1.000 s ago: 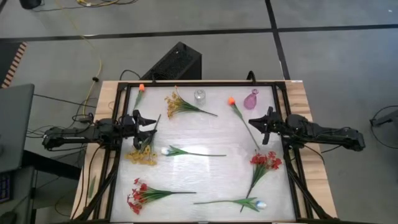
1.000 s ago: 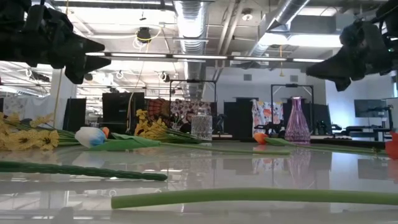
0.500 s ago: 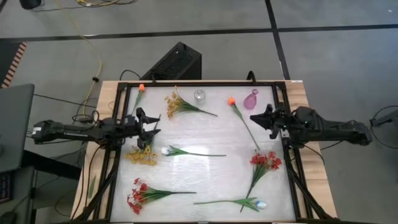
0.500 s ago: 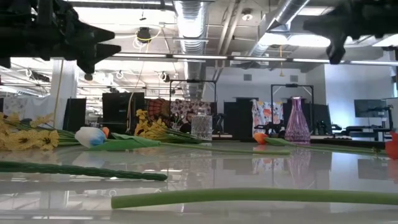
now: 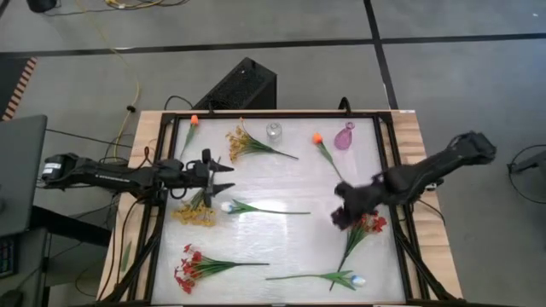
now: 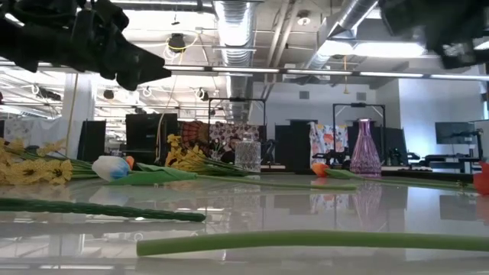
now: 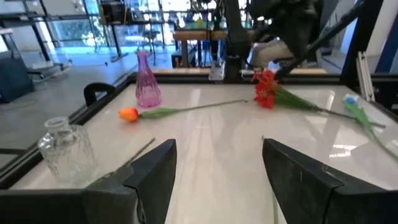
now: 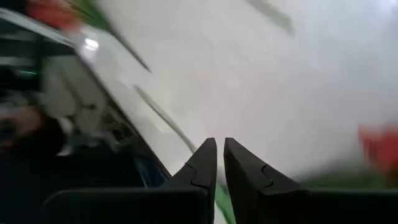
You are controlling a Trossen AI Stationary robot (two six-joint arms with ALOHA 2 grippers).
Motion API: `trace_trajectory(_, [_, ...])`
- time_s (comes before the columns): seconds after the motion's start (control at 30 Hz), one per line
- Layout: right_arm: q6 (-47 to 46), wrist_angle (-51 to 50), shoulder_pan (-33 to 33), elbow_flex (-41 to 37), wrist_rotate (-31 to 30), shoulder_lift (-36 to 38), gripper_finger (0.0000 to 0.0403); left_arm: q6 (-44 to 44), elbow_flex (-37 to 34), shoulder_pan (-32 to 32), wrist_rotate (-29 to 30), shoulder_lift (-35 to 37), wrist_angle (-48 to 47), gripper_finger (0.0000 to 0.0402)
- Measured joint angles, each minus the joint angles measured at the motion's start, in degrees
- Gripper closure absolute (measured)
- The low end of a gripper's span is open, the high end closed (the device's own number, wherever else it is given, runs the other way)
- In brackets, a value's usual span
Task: Sort flowers into vase by color
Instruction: Put the right red flowers into the purple vase
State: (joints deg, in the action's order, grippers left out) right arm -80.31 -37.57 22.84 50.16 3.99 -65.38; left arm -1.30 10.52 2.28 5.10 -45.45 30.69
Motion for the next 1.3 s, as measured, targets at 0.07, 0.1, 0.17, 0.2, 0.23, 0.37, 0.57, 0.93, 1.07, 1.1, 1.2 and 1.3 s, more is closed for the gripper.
trace_trajectory(0.07, [-6.5,0.1,3.2,0.1,1.5,-3.7,0.0344,-0.2,0.1,0.0,-0.3,-0.6,0.0,0.0172])
trace_trajectory(0.1, [-10.0,0.0,4.7,0.1,2.4,-5.5,0.0344,-0.6,0.1,0.0,-0.3,-0.8,-0.1,0.0172])
trace_trajectory(0.17, [-16.6,0.0,7.8,0.1,4.0,-8.8,0.0344,-1.2,0.1,0.0,-0.4,-0.8,-0.8,0.0172])
trace_trajectory(0.2, [-19.8,0.0,9.4,0.1,4.3,-10.3,0.0344,-1.3,0.1,0.0,-0.6,-0.8,-1.1,0.0172])
trace_trajectory(0.23, [-23.0,0.1,10.8,0.1,4.3,-11.6,0.0343,-1.3,0.2,0.0,-1.1,-0.8,-1.6,0.0172])
trace_trajectory(0.37, [-32.0,-0.4,15.4,0.1,4.1,-16.3,0.0328,-1.4,0.2,0.0,-3.3,-0.8,-2.5,0.0172])
trace_trajectory(0.57, [-41.1,0.4,17.9,0.1,3.9,-20.4,0.0271,-2.1,0.2,0.0,-3.9,-0.8,-3.0,0.0172])
trace_trajectory(0.93, [-48.1,1.4,17.5,0.1,3.5,-25.1,0.0133,0.1,0.2,0.0,-6.0,-0.8,-4.5,0.0172])
trace_trajectory(1.07, [-48.9,3.0,17.1,0.2,3.6,-28.8,0.0129,0.5,0.2,0.0,-6.5,-0.8,-4.9,0.0172])
trace_trajectory(1.1, [-48.6,3.4,17.0,0.2,3.6,-29.3,0.013,0.5,0.2,0.0,-6.4,-0.8,-5.1,0.0172])
trace_trajectory(1.2, [-48.1,3.6,16.4,0.3,3.5,-30.2,0.0145,0.7,0.2,0.0,-6.4,-0.8,-5.8,0.0172])
trace_trajectory(1.3, [-47.3,3.2,16.0,0.3,0.8,-29.9,0.0186,1.3,0.2,0.0,-6.4,-0.8,-5.8,0.0172])
